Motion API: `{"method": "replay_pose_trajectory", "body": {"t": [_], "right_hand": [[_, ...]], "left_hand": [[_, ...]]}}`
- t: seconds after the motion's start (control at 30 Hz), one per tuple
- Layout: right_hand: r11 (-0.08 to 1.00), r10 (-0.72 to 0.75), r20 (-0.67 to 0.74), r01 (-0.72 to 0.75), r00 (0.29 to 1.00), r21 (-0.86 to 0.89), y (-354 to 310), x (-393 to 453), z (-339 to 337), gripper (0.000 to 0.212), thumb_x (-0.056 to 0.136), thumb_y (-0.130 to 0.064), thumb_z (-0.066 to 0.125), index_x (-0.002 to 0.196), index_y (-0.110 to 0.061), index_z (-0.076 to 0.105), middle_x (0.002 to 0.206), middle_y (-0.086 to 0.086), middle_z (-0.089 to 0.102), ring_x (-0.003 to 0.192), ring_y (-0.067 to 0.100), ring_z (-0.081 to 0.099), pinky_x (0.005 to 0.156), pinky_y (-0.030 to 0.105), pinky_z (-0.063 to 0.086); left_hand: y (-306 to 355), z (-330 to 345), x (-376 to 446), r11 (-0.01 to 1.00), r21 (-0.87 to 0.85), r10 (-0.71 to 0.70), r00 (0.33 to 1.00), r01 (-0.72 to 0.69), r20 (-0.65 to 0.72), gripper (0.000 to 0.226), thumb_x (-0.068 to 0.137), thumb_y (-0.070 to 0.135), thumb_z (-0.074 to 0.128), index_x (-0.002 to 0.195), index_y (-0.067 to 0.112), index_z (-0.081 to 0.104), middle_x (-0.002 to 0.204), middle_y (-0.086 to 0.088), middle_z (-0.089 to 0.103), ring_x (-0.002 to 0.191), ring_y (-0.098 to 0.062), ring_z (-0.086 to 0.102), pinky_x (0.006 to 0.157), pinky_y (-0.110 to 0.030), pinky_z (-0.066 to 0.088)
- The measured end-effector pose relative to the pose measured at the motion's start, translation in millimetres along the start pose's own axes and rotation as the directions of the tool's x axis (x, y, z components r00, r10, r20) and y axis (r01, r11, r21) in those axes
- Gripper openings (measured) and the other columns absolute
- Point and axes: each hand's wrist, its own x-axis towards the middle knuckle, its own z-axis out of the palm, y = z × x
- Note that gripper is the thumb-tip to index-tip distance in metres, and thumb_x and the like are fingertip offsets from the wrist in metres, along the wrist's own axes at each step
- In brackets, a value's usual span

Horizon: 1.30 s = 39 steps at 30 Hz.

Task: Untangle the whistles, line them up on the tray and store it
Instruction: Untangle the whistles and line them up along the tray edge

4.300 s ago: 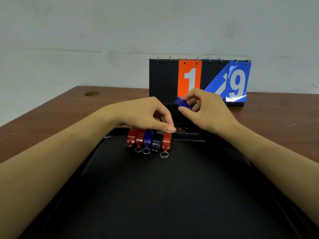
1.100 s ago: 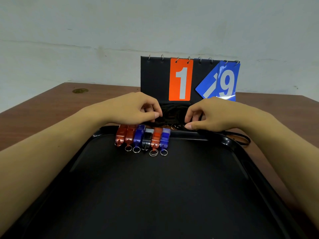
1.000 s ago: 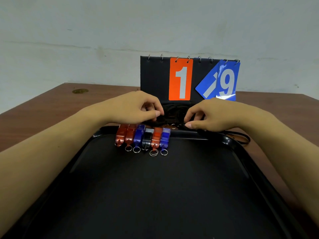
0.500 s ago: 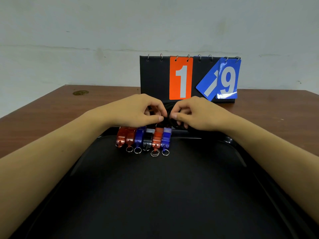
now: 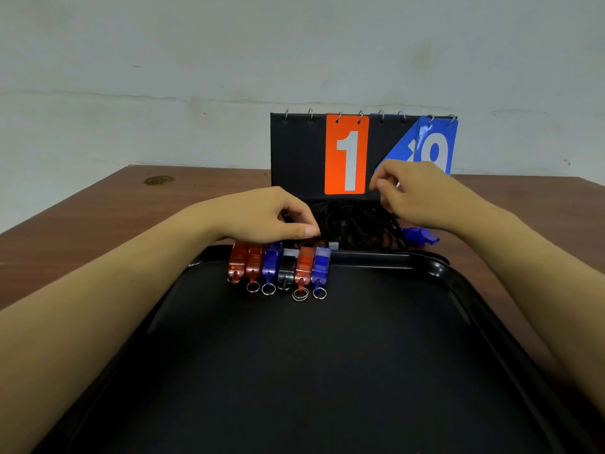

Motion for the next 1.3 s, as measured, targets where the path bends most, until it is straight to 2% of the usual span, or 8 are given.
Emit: {"method": "replay_pose_trajectory", "body": {"t": [0.17,0.3,0.4,0.57,0.73,0.93,1.07,1.3], "right_hand": [[0.981,0.124,0.051,-0.115,0.991,-0.157,25,-8,-24,0.028,0.103,-0.011,0.040,0.116,-0.020,0.063,0.114,0.004,0.071,0.099,0.023,0.061,0.085,0.036,0.049],[0.939,0.206,0.226,-0.127,0.952,-0.320,27,-12,-26,0.020,0.104,-0.029,0.050,0.117,-0.021,0.063,0.122,0.003,0.067,0.107,0.023,0.058,0.091,0.034,0.048],[0.934,0.225,0.267,-0.129,0.937,-0.334,30,-22,-14,0.031,0.099,-0.042,0.060,0.123,-0.022,0.059,0.124,0.003,0.063,0.113,0.024,0.056,0.089,0.031,0.049],[0.955,0.207,0.309,-0.123,0.928,-0.268,37,-32,-13,0.030,0.096,-0.036,0.066,0.125,-0.029,0.062,0.122,-0.001,0.067,0.107,0.019,0.061,0.086,0.026,0.045],[0.967,0.124,0.200,-0.073,0.972,-0.245,43,-32,-17,0.023,0.098,-0.032,0.063,0.121,-0.030,0.068,0.109,-0.003,0.069,0.096,0.016,0.058,0.079,0.025,0.042],[1.000,-0.016,-0.183,0.020,0.983,0.017,27,-31,-13,0.032,0.095,-0.036,0.068,0.125,-0.025,0.062,0.100,-0.009,0.064,0.086,0.015,0.064,0.078,0.026,0.048],[0.983,-0.095,-0.231,0.127,0.968,0.131,2,-34,-5,0.027,0.094,-0.037,0.069,0.119,-0.027,0.065,0.103,-0.011,0.064,0.084,0.004,0.061,0.072,0.009,0.043],[0.975,-0.082,-0.230,0.126,0.970,0.181,10,-27,10,0.025,0.102,-0.035,0.057,0.120,-0.023,0.069,0.109,-0.008,0.071,0.098,0.007,0.062,0.082,0.009,0.042]], "left_hand": [[9,-2,-3,0.999,0.006,0.053,0.998,-0.053,-0.032,0.025,0.107,0.030,0.052,0.120,0.035,0.073,0.112,0.029,0.057,0.096,0.018,0.056,0.080,-0.006,0.040],[13,-2,-6,0.999,-0.030,0.036,0.998,-0.034,0.057,0.027,0.107,0.034,0.050,0.121,0.038,0.073,0.123,0.023,0.068,0.105,0.014,0.061,0.088,-0.013,0.041],[18,0,-7,0.999,-0.040,0.020,0.998,-0.018,0.061,0.031,0.109,0.032,0.045,0.125,0.036,0.072,0.127,0.024,0.067,0.115,0.009,0.060,0.097,-0.015,0.041],[15,-1,-8,1.000,-0.030,-0.004,0.995,0.007,0.100,0.032,0.109,0.029,0.046,0.132,0.033,0.069,0.131,0.021,0.066,0.118,0.006,0.059,0.103,-0.019,0.041],[7,-3,-5,0.999,-0.028,-0.015,0.998,0.017,0.061,0.031,0.107,0.037,0.051,0.130,0.032,0.071,0.129,0.021,0.069,0.116,0.005,0.063,0.103,-0.017,0.044],[1,-2,-1,0.998,0.040,-0.044,0.997,0.046,-0.058,0.029,0.104,0.040,0.054,0.115,0.028,0.077,0.113,0.015,0.075,0.101,0.003,0.067,0.087,-0.015,0.047],[-4,-1,2,0.992,0.108,-0.054,0.993,0.066,-0.110,0.024,0.100,0.044,0.060,0.106,0.029,0.077,0.100,0.017,0.074,0.087,0.003,0.066,0.075,-0.013,0.043],[-16,-11,0,0.990,0.115,-0.081,0.995,0.087,-0.055,0.016,0.092,0.040,0.073,0.105,0.033,0.077,0.100,0.023,0.072,0.090,0.018,0.061,0.079,-0.013,0.046]]}}
